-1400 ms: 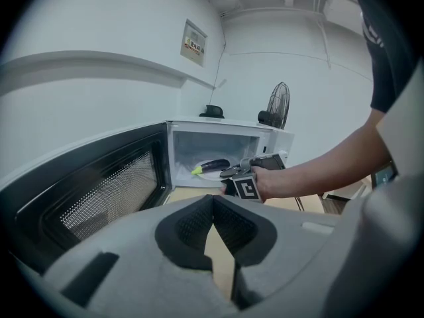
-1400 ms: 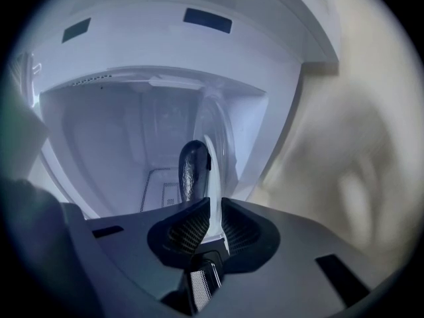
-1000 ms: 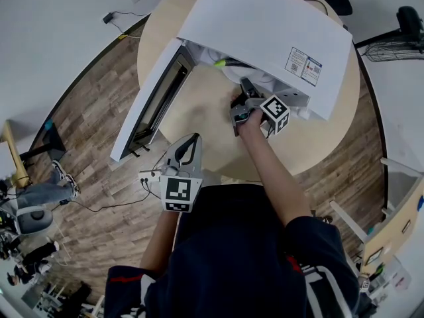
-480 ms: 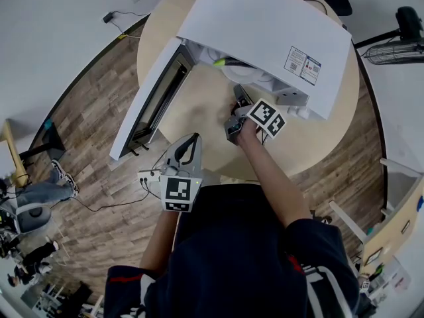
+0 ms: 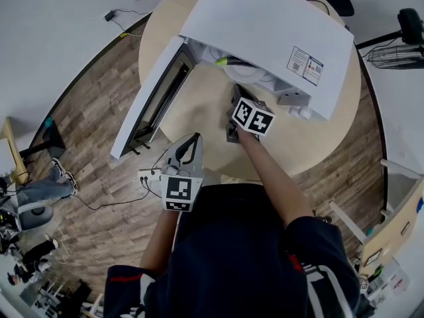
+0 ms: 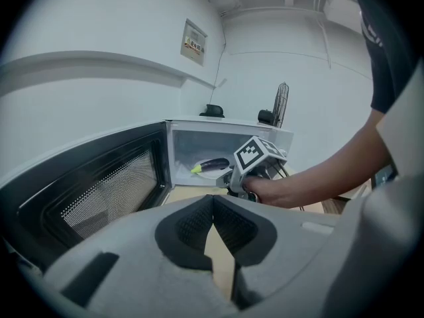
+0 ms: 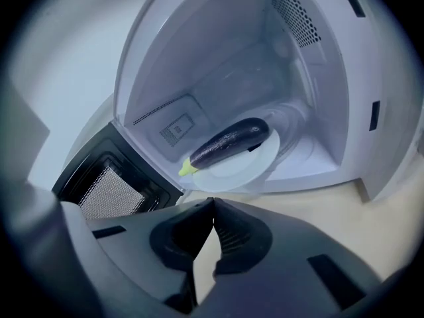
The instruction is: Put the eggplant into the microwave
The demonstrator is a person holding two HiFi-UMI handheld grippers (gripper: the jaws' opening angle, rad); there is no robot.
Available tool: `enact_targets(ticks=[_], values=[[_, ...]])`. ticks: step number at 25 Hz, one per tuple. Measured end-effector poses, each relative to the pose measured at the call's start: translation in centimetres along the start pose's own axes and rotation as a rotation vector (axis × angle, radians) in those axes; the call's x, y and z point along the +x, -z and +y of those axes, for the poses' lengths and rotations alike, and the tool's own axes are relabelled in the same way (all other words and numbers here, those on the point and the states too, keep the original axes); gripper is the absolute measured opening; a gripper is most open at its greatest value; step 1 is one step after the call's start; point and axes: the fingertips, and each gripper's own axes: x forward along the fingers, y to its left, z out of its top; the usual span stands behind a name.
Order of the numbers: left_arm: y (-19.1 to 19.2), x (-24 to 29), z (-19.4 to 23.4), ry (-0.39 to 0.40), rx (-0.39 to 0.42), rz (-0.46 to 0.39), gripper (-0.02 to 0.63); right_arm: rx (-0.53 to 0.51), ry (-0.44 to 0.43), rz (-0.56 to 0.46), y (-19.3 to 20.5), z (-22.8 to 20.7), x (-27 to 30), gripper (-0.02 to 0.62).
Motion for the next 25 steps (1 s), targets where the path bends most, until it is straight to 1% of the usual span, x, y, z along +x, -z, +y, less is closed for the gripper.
enact_targets(ticks=[7,12,25], values=[[0.4,-0.1,0.4,-0.008,-0.007,0.008,0.014,-0.068,0.014,-0.023,-1.2,-0.2,0.6,0.012],[0.6,-0.1,0.6,-0.009,-0.008,0.015,0.014,-0.034,0.028,-0.027,-1.9,-1.0,1.1,0.012],[0.8,0.3,1.0,-0.013,-0.018,0.027,0.014,-0.034,0.028,-0.031,-3.4,-1.1,2.7,0.012]])
